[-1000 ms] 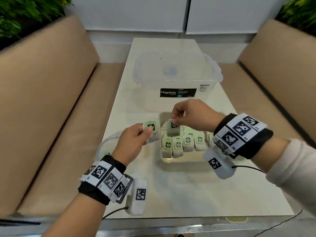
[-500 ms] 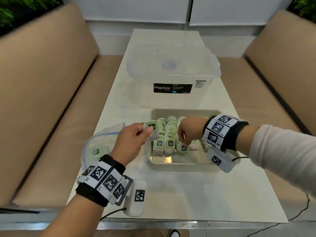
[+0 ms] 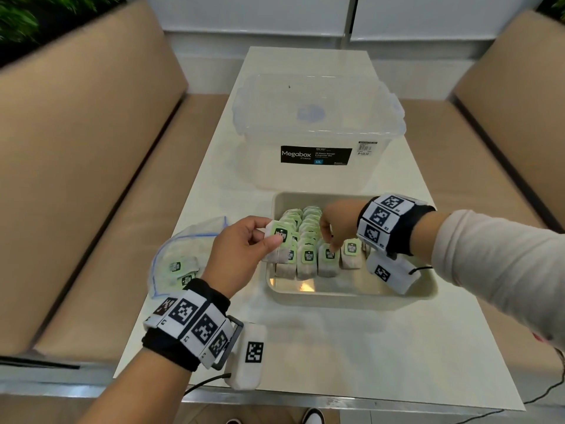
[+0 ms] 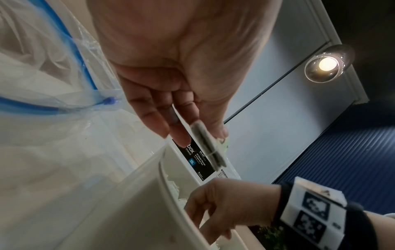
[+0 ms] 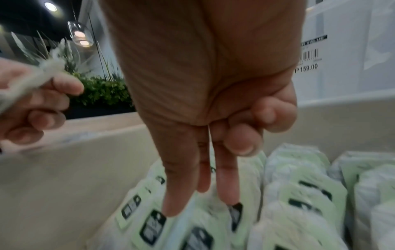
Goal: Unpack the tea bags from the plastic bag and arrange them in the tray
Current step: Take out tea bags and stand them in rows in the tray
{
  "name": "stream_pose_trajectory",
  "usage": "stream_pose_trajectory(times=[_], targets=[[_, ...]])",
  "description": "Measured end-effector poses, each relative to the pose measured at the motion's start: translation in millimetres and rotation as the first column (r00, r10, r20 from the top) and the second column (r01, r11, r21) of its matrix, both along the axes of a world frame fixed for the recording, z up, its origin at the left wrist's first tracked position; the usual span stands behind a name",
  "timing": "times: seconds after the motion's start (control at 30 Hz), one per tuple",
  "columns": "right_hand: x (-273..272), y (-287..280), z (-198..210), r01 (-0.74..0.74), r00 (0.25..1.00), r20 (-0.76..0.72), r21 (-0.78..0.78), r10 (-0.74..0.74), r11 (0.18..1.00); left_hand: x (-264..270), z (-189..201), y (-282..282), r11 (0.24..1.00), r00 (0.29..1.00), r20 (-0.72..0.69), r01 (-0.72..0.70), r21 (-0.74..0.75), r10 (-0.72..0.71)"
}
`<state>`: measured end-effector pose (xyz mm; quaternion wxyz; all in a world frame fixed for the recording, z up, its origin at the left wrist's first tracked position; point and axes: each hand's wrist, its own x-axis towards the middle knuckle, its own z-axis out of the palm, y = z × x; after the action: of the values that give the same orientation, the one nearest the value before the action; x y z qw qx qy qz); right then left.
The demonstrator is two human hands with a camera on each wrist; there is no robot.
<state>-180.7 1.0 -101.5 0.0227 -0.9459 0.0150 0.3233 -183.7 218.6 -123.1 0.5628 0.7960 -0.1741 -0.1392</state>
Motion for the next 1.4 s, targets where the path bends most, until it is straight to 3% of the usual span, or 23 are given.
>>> stream_pose_trajectory(times=[0.1,0.2,0.3,0.43,0.67,0.83,0.93,1.13,1.4], targets=[[-3.1,-1.6,18.4,0.053,0.996,0.057,0.151,-0.062,0.987,1.0,2.8,-3.9,0.999,1.000,0.012,-0.009,0.031,0.009],[-12.0,7.8,41.7,0.119,0.989,0.017,0.507,-0.148,0.854,-0.4,7.6,-11.8,0.998,1.000,0.023,0.010,0.055,-0.011],[-20.7,16.7,57.1,0.048,0.972,0.160,0.577,-0.171,0.815,-4.4,13.9,-22.2,0.998,0.999,0.030,0.041,0.050,-0.043],[-29.1,12.1,67.8,0.029,0.947,0.254,0.548,-0.199,0.836,-10.7,21.2,-33.5,0.990,0.989,-0.049,0.140,-0.021,-0.141],[-41.0,-9.5,68.4,0.098,0.957,0.183,0.526,-0.225,0.845,-12.0,25.7,-44.4,0.961,0.966,0.031,0.250,0.114,-0.255],[-38.6,-29.2,48.2,0.120,0.986,0.085,0.260,-0.146,0.958,3.2,20.2,-30.4,0.956,0.973,0.136,0.146,0.254,-0.184],[-33.1,-34.2,31.6,0.107,0.994,-0.003,0.130,-0.108,0.986,13.0,17.3,-23.4,0.931,0.971,0.198,0.054,0.361,-0.134],[-23.3,-31.4,7.3,-0.003,0.992,-0.126,0.018,0.005,1.000,18.1,12.1,-20.9,0.880,0.972,0.189,0.031,0.474,-0.136],[-9.8,-33.3,-3.4,-0.049,0.993,-0.110,-0.086,0.040,0.995,19.1,9.1,-21.1,0.891,0.980,0.166,0.024,0.454,-0.112]])
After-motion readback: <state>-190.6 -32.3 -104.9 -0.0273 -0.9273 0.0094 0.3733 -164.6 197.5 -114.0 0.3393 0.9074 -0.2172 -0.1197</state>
